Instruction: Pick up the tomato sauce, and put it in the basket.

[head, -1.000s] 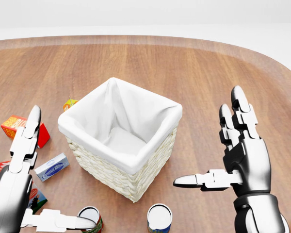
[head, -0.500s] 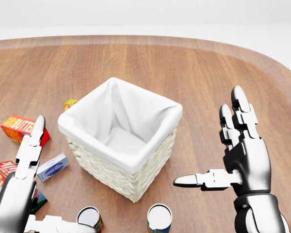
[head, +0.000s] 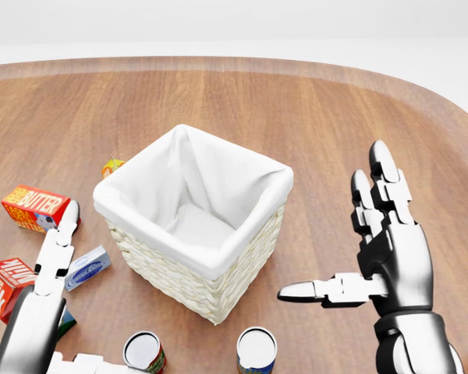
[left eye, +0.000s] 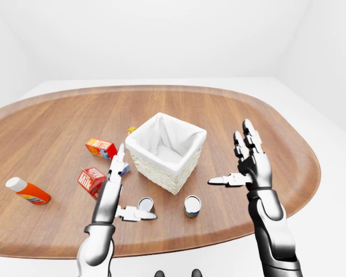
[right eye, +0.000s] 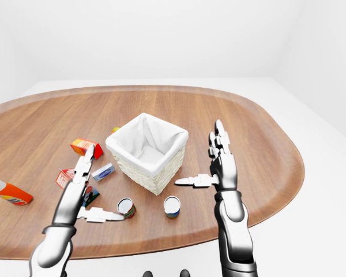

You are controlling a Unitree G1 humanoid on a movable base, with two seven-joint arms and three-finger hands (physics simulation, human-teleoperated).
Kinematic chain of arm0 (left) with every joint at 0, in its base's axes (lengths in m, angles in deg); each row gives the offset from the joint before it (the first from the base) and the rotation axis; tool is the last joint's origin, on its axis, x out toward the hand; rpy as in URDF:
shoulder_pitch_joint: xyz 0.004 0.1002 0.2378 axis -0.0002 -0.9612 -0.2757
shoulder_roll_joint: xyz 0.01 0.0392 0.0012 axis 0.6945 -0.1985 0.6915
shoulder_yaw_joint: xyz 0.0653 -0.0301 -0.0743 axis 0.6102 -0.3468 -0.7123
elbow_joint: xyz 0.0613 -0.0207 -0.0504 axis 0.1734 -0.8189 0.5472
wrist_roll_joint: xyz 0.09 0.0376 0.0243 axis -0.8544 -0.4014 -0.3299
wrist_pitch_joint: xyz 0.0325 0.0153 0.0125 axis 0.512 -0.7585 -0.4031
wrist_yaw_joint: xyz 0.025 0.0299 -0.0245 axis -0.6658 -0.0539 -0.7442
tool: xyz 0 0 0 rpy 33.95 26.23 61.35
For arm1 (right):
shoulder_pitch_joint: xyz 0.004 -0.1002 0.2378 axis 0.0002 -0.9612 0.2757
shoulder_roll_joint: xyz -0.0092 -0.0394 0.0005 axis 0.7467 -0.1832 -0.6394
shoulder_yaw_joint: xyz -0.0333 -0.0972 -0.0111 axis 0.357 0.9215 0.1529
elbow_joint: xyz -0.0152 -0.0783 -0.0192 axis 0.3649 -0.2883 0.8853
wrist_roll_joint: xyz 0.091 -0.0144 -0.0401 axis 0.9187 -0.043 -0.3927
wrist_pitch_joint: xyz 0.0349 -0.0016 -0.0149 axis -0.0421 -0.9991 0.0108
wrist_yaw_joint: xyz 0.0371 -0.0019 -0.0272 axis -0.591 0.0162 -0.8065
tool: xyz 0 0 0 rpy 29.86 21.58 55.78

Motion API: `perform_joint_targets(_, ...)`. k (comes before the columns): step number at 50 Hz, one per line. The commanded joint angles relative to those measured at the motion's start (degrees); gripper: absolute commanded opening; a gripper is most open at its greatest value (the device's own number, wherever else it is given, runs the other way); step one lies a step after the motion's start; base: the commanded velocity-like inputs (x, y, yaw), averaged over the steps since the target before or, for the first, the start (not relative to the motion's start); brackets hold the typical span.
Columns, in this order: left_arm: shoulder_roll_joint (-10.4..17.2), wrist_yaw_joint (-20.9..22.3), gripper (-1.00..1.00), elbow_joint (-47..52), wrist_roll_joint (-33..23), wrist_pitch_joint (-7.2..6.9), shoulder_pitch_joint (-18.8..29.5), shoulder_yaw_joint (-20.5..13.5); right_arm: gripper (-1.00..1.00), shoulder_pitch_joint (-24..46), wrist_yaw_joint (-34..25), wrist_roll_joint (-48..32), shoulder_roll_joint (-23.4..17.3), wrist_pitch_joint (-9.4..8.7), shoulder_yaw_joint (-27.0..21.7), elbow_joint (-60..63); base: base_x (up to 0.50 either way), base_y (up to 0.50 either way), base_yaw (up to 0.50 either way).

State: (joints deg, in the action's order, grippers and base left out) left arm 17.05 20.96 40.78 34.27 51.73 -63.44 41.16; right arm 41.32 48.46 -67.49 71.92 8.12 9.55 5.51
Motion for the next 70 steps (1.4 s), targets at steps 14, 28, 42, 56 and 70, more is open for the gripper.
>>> perform_joint_targets(14, 0.3, -1.02, 1.0, -3.04, -2.22, 0.0, -0.76, 0.69, 1.0, -0.19, -0.11, -0.11, 0.04, 0.0, 0.16, -0.57, 0.0, 0.0, 0.0)
perform_joint_targets(28, 0.47, -1.34, 1.0, -4.13, -3.17, 0.71, -1.27, 1.1, 1.0, 0.02, -0.07, -0.06, 0.03, 0.0, 0.06, -0.69, 0.0, 0.0, 0.0)
perform_joint_targets(42, 0.6, -2.42, 1.0, -6.16, -4.04, 2.09, -1.31, 1.38, 1.0, 0.15, -0.07, 0.06, -0.07, 0.0, -0.07, -0.76, 0.0, 0.0, 0.0)
perform_joint_targets(56, 0.9, -4.43, 1.0, -9.54, -5.14, 5.33, -1.32, 1.39, 1.0, -0.05, -0.11, -0.1, 0.07, 0.0, 0.19, -1.5, 0.0, 0.0, 0.0)
perform_joint_targets(70, 1.11, -6.56, 1.0, -14.48, -6.29, 8.35, -0.21, 1.08, 1.0, -0.24, -0.09, -0.15, 0.12, 0.0, 0.29, -1.36, 0.0, 0.0, 0.0)
